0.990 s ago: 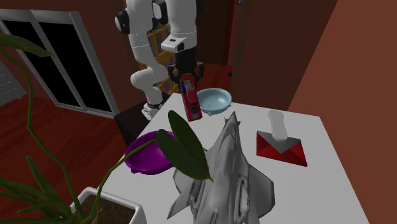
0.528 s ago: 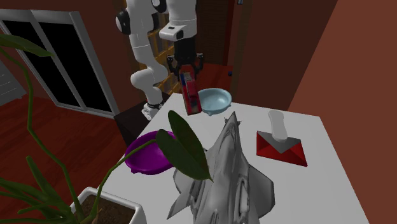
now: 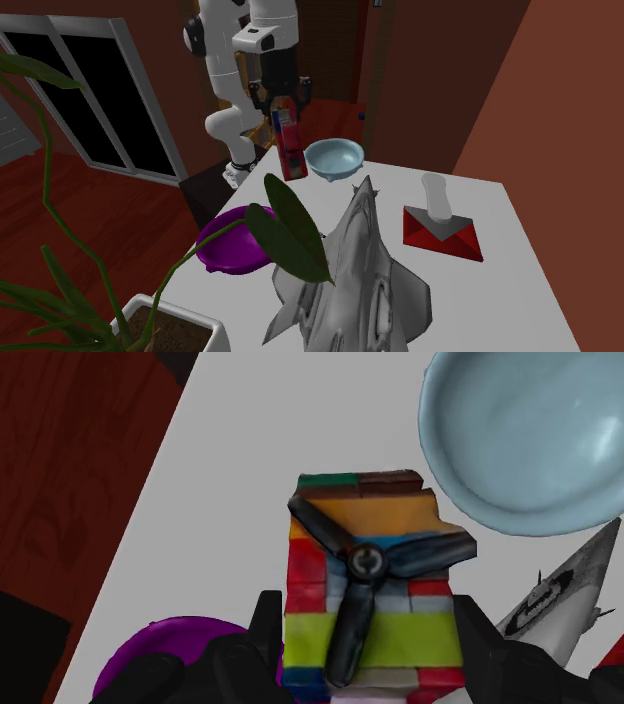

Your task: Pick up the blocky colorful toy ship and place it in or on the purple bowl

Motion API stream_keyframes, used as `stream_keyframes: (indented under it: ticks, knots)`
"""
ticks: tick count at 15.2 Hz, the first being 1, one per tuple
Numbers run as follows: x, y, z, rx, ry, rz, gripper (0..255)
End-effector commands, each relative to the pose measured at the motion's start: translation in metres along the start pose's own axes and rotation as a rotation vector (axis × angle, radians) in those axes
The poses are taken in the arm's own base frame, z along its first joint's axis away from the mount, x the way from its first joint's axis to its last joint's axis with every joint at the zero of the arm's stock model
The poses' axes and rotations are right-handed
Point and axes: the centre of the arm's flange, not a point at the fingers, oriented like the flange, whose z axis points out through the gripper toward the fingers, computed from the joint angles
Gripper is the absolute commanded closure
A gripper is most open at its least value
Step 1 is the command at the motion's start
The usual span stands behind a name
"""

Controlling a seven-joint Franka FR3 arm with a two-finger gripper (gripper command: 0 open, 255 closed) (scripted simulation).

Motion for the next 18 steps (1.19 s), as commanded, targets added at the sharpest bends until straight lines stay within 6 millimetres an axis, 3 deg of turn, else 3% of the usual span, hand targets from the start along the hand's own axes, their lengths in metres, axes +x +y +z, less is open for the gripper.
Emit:
stream_keyframes:
  ticks: [1, 11, 18]
  knots:
    - [0.02, 0.016, -0.001, 0.0, 0.001, -0.001, 255]
    - [0.122, 0.102, -0.007, 0.0, 0.001, -0.001, 255]
    - [0.123, 0.102, 0.03, 0.0, 0.001, -0.001, 255]
